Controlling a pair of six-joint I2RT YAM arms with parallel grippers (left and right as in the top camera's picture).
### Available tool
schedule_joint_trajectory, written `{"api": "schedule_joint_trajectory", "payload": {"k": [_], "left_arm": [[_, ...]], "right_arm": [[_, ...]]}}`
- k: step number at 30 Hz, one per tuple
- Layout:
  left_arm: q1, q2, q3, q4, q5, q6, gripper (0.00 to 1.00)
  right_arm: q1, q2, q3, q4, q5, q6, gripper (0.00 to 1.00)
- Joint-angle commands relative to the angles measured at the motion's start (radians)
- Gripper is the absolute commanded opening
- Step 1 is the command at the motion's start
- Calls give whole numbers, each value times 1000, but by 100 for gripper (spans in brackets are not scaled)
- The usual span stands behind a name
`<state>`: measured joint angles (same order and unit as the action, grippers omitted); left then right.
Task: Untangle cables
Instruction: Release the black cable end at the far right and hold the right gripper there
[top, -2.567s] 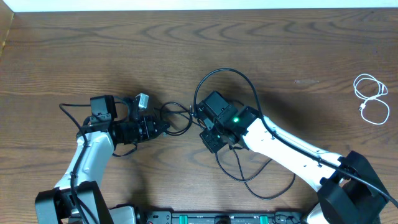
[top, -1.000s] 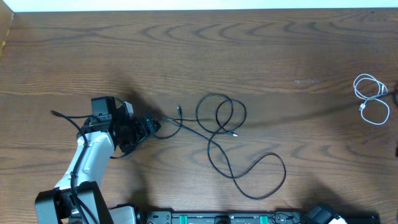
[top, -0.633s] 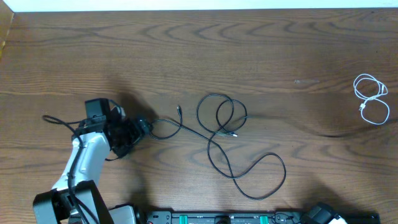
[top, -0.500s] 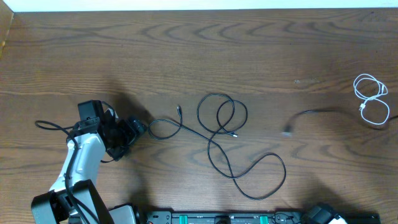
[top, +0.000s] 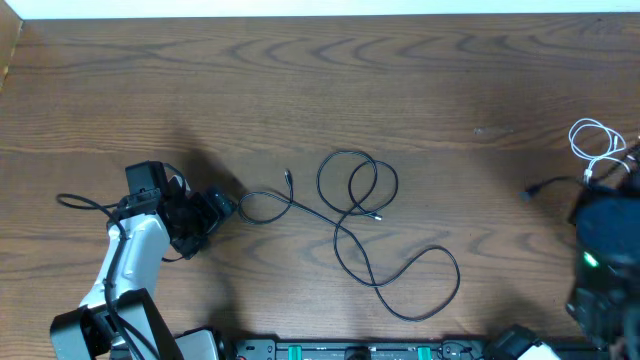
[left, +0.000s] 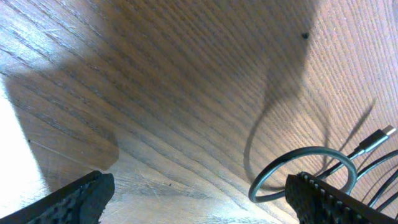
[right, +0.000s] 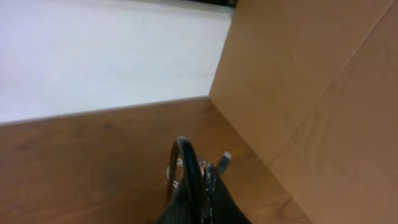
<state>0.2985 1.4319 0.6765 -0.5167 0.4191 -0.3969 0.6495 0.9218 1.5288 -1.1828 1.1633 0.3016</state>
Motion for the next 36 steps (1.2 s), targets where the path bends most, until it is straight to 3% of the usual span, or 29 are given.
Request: {"api": "schedule_joint_trajectory", "payload": {"k": [1,8,21,30,31,32,33,36], "left_arm": [[3,6,-8,-2,-8,-9,93],[3,6,-8,-2,-8,-9,93],[3,6,-8,-2,0,-9,94],[3,6,-8,-2,0,-9,93],[3,6,-8,-2,0,-9,94],[3,6,-8,-2,0,-9,94],[3,6,-8,-2,0,-9,93],[3,6,-8,-2,0,-9,93]], "right_arm": [[-83,22,3,-29,-85,50,1],[-336,81,2,-48,-336,25,1],[-984,361,2,-45,-946,-40,1],[-1170,576,-1,-134,-1036,159,2],[-1177,593,-1,-142,-1036,174,12],[-1184,615,-1,-150,-1040,185,66],[-1188,636,-1,-158,-1043,184,99],[-1186,686,-1,-161,-1059,183,99]]}}
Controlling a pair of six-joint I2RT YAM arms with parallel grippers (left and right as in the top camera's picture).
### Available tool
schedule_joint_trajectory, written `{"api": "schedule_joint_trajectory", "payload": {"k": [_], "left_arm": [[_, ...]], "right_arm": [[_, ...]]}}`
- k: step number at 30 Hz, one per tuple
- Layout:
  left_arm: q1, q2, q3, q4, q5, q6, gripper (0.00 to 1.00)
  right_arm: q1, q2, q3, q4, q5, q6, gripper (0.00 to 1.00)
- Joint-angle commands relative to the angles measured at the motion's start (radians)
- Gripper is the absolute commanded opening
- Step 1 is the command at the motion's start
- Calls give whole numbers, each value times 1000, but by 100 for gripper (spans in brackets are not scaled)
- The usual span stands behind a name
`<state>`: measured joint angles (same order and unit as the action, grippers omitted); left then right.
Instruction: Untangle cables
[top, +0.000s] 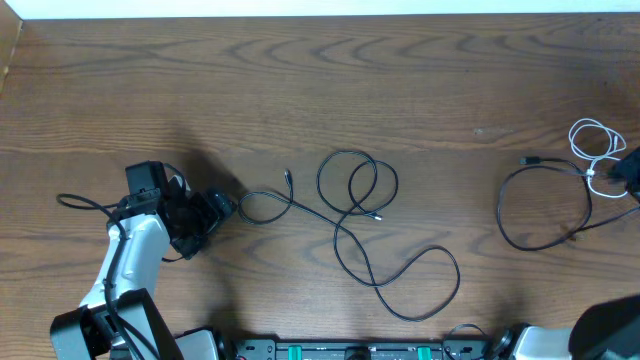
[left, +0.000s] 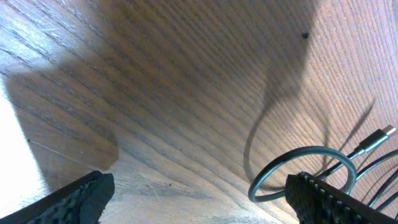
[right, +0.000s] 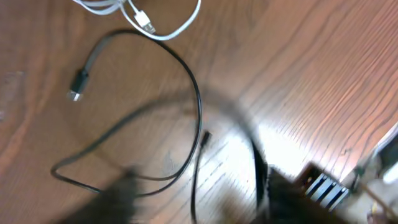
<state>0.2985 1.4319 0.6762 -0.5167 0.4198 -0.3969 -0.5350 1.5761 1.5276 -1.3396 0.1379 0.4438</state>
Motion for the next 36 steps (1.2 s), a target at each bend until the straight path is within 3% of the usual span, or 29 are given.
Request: {"api": "schedule_joint_trajectory", "payload": {"k": [1,18,25,32,36], "left_arm": [[3,6,-7,-2,-1,-9,93],[3,6,-7,-2,10,-9,93],[3,6,-7,-1,14,-9,93],[3,6,-7,0,14,-9,94],[3,6,-7,0,14,-9,93]], "right_arm": [[0,48,0,-6,-50,41,99],[56,128,-62,-82,-221,3,99],[205,128,-224,13,-239,3,99],[412,128,-438,201,-455,7,99],[532,128,-515,301,-600,103,99]]}}
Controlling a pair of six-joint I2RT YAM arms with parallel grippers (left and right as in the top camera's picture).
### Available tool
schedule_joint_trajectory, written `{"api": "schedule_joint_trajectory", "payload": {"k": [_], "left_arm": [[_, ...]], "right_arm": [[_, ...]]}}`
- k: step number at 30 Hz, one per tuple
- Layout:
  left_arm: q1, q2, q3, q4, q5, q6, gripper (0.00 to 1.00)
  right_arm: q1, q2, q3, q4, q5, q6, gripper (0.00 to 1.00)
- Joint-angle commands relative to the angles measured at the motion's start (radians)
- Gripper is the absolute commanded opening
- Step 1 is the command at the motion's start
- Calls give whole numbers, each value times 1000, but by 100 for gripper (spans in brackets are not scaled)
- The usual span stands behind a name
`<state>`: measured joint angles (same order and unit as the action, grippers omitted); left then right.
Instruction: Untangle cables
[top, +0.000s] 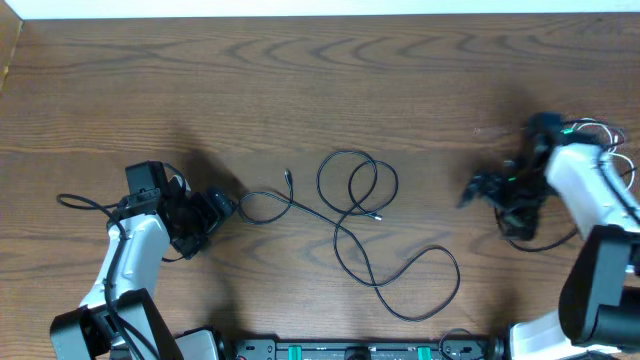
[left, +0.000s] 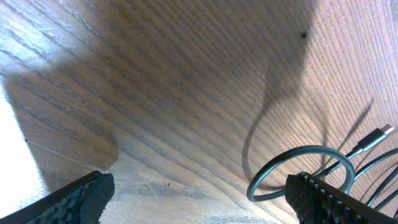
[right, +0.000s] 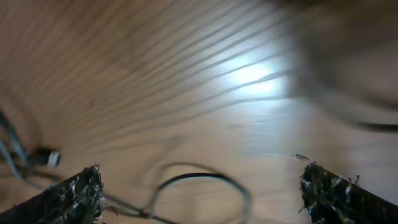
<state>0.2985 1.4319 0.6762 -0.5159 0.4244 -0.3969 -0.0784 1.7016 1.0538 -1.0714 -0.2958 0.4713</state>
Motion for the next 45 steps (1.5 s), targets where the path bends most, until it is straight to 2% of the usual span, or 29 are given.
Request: {"api": "schedule_joint_trajectory", "payload": {"k": [1,5,13,20,27,32,37,45], "left_arm": [[3,6,-7,-1,10,-9,93],[3,6,-7,-2,10,-9,93],[3,6,-7,-2,10,-9,93],[3,6,-7,-2,10,-9,93],[3,6,-7,-2,10,-9,93],[3,6,-7,-2,10,-9,93],[3,6,-7,-2,10,-9,94],[3,6,-7,-2,10,-9,93]], "right_arm": [[109,2,-52,46,-186,118,99],[264,2,-58,45,-193,359,99],[470,2,-59,57,-100,576,99],[600,2,-83,113,10,846,99],[688,2,-121,278,113,848,99],[737,2,-134,322,166,848,99],[740,2,-134,433,189,742,99],[740,2,-134,566,235,724,99]]}}
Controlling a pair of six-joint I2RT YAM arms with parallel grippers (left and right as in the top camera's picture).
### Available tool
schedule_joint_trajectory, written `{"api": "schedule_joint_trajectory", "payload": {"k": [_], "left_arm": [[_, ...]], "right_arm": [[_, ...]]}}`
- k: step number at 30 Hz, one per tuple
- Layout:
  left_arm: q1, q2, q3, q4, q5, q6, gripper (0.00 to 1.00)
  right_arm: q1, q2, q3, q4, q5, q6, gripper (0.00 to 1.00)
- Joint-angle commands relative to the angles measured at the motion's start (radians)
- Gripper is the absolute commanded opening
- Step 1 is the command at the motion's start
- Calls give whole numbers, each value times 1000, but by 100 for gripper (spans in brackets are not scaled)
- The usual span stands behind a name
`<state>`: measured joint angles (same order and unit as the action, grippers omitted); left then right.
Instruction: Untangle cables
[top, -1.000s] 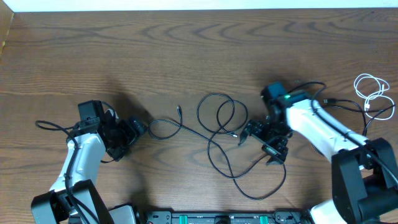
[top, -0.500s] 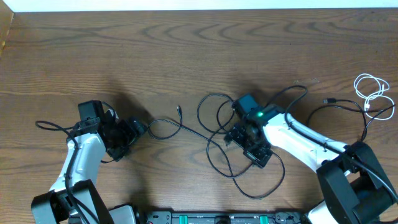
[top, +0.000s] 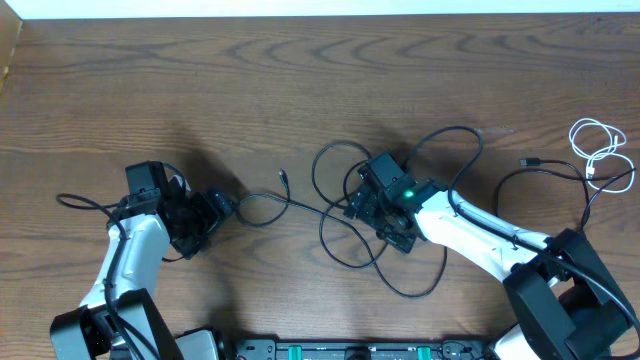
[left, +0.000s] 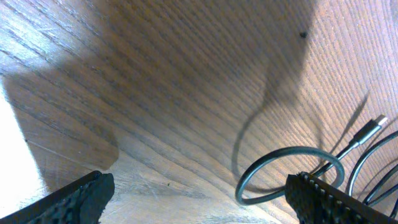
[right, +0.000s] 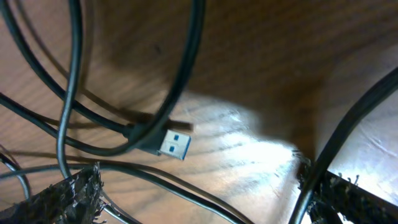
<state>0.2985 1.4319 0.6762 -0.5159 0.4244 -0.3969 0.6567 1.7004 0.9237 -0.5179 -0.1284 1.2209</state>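
Note:
A long black cable (top: 340, 235) lies in tangled loops at the table's middle. My right gripper (top: 372, 205) hangs low over those loops; in its wrist view the right gripper (right: 199, 186) is open, black strands running between its fingers (right: 74, 196) and a blue-tipped USB plug (right: 175, 144) just ahead. One end loop of the cable (top: 260, 207) reaches my left gripper (top: 218, 210). In the left wrist view the left gripper (left: 199, 193) is open, the loop (left: 289, 176) near its right finger (left: 323, 199), nothing gripped. The cable's silver plug (left: 371, 127) lies beyond.
A second black cable (top: 520, 205) lies at the right, one arc (top: 445, 135) of it curving over my right arm. A coiled white cable (top: 598, 148) sits at the far right edge. The table's far half is bare wood.
My right gripper has moved from the table's right side to the centre, over the tangle. The tangle's loops have shifted and an arc of the second cable now lies over my arm. Left arm unmoved.
My right arm was at the far right edge by the white cable with a black cable bunched there. Then that black cable lay spread in a loop at the right. Then the gripper was right of centre, and now it is open over the central tangle.

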Motion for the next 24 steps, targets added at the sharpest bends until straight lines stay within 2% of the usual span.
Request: {"api": "schedule_joint_trajectory", "payload": {"k": [1,8,15,21,23,24], "left_arm": [[3,6,-7,-2,10,-9,94],[3,6,-7,1,13,-9,93],[3,6,-7,1,13,-9,93],[3,6,-7,2,13,-9,93],[3,6,-7,1,12,-9,93],[3,6,-7,1,13,-9,93]], "right_arm": [[5,3,-3,19,90,-25,99],[7,4,-4,65,259,-26,99],[32,48,-4,69,321,-26,78],[41,123,-4,105,320,-62,36],[30,116,4,106,320,-114,1],[21,101,15,104,317,-172,1]]}}
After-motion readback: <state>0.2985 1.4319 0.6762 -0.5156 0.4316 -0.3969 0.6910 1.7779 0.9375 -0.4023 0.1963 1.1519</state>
